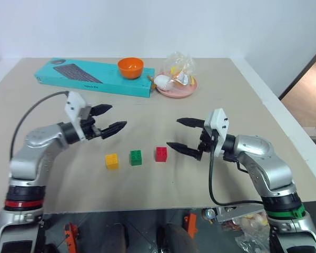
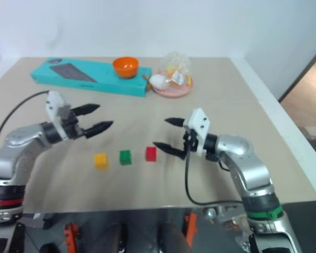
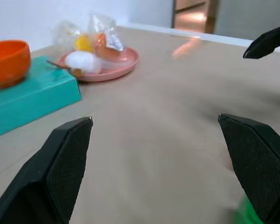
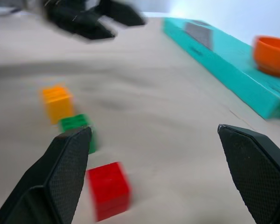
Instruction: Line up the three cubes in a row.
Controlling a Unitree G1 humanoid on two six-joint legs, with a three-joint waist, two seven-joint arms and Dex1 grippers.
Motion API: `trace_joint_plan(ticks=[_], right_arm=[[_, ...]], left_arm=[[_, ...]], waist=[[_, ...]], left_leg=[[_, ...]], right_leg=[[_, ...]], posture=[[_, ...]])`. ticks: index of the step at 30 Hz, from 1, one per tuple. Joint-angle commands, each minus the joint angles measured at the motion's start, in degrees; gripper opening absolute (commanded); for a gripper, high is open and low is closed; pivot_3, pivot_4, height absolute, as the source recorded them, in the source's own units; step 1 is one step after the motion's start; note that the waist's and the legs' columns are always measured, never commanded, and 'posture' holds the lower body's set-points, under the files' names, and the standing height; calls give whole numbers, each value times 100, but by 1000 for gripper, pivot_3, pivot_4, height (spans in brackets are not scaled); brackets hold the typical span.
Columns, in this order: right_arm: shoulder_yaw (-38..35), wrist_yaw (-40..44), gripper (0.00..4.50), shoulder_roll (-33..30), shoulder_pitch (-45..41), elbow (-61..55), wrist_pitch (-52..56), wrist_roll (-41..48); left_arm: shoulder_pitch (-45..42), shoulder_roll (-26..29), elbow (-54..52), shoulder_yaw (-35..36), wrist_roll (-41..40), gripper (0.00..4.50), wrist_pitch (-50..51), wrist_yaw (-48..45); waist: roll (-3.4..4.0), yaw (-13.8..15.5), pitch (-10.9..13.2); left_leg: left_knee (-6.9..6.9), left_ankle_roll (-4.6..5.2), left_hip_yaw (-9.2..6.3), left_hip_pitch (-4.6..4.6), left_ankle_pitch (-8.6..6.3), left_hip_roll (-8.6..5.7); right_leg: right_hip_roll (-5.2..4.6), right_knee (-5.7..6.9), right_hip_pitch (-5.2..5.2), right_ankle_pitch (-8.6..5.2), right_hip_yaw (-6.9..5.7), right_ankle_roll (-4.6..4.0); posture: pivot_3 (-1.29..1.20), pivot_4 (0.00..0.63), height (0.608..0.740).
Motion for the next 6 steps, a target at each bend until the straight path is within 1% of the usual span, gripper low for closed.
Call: trace_joint_plan(ticks=[1,6], right_arm=[[-194,-126,4500,55,-242,83,-6,9],[-129,-172,4500,105,-133,22,21,-10]], left_arm=[[154,-113,-190,-123,305,4453,-278,301],[356,-164,-271,-76,296,4453,-444,332]], waist=[[0,-7,0],[0,-6,0]], left_leg=[[-1,0,0,1,0,1],[-6,0,0,0,0,5]], right_leg=[[1,0,-1,0,1,0],[1,0,-2,-1,-6,-1]], posture=[[0,150,740],[0,150,740]])
